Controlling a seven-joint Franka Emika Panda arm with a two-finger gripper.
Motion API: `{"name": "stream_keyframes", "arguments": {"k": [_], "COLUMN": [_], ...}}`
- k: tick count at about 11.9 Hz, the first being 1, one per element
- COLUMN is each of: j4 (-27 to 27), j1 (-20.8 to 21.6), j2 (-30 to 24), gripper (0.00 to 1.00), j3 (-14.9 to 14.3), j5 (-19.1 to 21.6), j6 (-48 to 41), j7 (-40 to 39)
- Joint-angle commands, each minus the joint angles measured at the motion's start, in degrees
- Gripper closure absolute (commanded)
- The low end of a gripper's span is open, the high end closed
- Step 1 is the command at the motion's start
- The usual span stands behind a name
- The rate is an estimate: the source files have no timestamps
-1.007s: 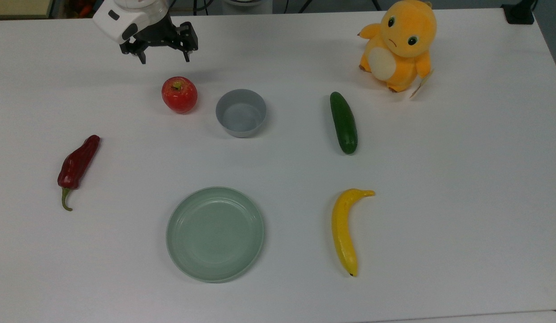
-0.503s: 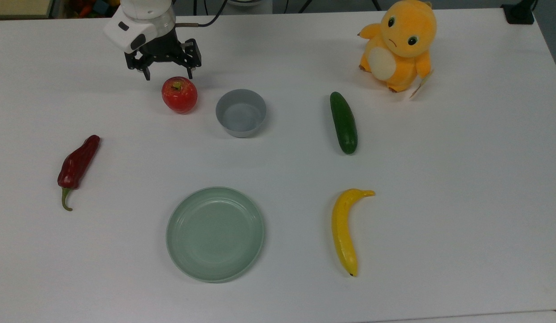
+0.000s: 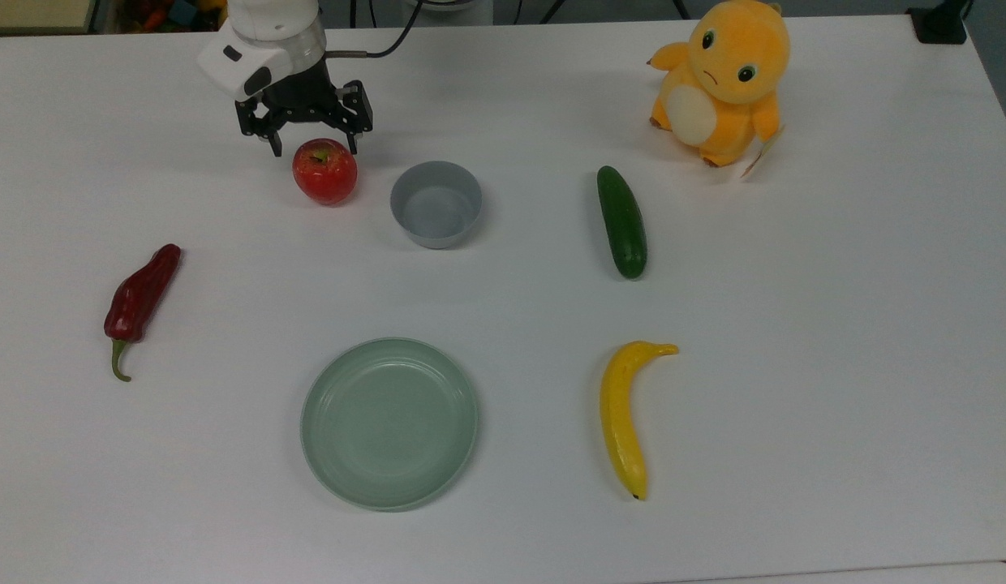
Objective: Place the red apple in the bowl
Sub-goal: 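Close the gripper around the red apple, then lift the red apple and carry it over the grey bowl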
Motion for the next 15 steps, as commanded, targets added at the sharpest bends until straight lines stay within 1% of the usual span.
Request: {"name": "stream_keyframes", "arguments": {"k": [1, 4, 5, 6, 7, 8, 9, 10, 11, 13, 15], "j4": [-1.1, -1.54, -1.54, -1.45, -1.45, -1.36, -1.27, -1.19, -0.58, 0.22, 2.4], "j1": [0.6, 0.87, 0.87, 0.87, 0.87, 0.87, 0.78, 0.52, 0.43, 0.25, 0.16], "j2": [1.49, 2.64, 2.99, 3.16, 2.99, 2.9, 2.9, 2.55, 1.94, -0.69, -2.19], "gripper": [0.0, 0.0, 0.08, 0.32, 0.67, 0.8, 0.91, 0.96, 0.99, 0.99, 0.99], "j3": [0.12, 0.29, 0.38, 0.82, 0.82, 0.82, 0.82, 0.82, 0.82, 0.91, 1.0], "j5": [1.04, 0.78, 0.26, 0.25, 0.25, 0.25, 0.25, 0.25, 0.25, 0.42, 0.86], "j6": [3.96, 5.99, 5.99, 5.73, 5.11, 5.02, 4.93, 4.24, 1.44, -2.69, -6.38], "j7": [-0.79, -1.23, -1.49, -2.1, -2.2, -2.54, -4.29, -6.31, -7.2, -7.21, -7.21]}}
